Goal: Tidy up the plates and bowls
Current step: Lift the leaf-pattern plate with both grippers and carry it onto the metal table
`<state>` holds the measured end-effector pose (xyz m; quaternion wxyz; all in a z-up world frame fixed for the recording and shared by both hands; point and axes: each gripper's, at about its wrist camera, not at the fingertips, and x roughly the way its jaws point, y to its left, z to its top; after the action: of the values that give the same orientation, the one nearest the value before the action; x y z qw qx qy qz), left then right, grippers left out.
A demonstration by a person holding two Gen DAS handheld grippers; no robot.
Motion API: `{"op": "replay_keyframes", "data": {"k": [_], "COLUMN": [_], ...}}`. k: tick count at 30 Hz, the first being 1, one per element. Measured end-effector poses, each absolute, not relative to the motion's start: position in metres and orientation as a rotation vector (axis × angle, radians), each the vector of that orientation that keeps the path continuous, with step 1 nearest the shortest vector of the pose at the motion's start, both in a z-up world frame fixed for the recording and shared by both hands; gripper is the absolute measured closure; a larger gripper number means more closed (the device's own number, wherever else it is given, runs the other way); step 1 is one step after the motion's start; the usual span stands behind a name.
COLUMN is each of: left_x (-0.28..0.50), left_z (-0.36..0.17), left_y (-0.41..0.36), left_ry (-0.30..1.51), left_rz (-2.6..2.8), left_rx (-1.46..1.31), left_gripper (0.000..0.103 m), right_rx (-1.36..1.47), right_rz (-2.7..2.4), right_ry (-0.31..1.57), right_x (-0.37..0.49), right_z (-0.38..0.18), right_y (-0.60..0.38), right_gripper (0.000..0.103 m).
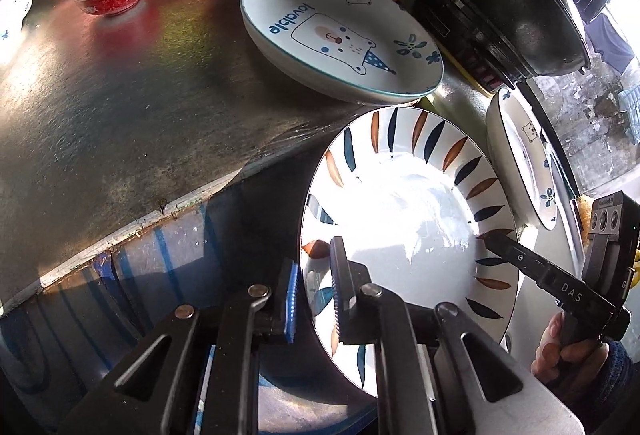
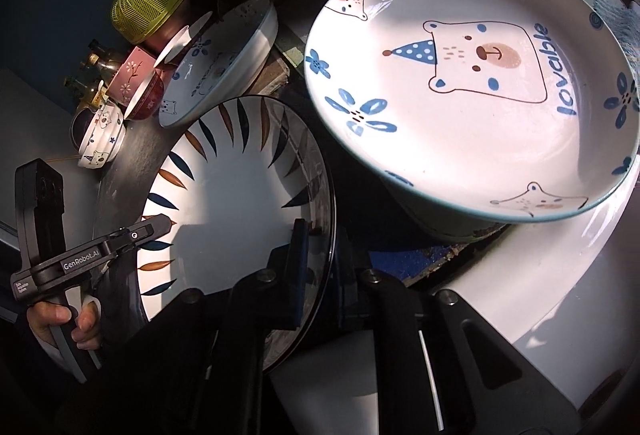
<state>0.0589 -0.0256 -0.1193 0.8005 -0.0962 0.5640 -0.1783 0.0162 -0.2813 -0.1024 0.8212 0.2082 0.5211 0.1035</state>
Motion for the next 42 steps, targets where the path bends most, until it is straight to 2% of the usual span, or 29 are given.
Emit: {"op": "replay_keyframes", "data": {"k": [18,42], "left_x": [0.031,-0.034], "left_z": [-0.091,-0.08], "left_y": [0.039,0.216], "left_ry": [1.142,1.038], "left_rz": [-0.232,0.195], "left_rx": [-0.296,-0.532], "left_gripper": [0.09,0.09], "right_rx": [0.331,0.078], "right_rz": [0.376,0.783], "right_ry": [1.108,1.17], "right_x": [0.028,0.079], "right_z": [-0.078,-0.072], "right_y": [-0.226,-0.033], "right_gripper": [0.091,0.091]}}
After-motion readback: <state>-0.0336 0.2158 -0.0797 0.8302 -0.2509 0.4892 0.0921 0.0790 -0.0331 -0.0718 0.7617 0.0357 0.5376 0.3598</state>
